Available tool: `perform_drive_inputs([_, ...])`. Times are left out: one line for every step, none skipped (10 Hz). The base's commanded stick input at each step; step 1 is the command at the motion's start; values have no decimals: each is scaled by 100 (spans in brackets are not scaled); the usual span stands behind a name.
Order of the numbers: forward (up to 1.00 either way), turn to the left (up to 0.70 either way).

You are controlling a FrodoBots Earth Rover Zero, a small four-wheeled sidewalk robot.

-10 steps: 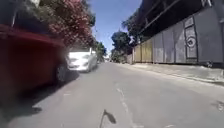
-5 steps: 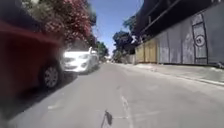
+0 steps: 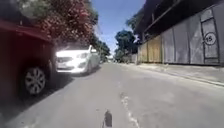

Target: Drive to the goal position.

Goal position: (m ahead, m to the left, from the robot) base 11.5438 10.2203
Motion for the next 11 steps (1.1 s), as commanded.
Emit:
perform_drive_inputs([100,0])
perform_drive_inputs([100,0])
perform_drive_inputs([100,0])
perform_drive_inputs([100,0])
perform_drive_inputs([100,0])
perform_drive_inputs([100,0])
perform_drive_inputs([100,0])
perform_drive_inputs([100,0])
perform_drive_inputs([100,0])
perform_drive_inputs([100,0])
perform_drive_inputs([100,0])
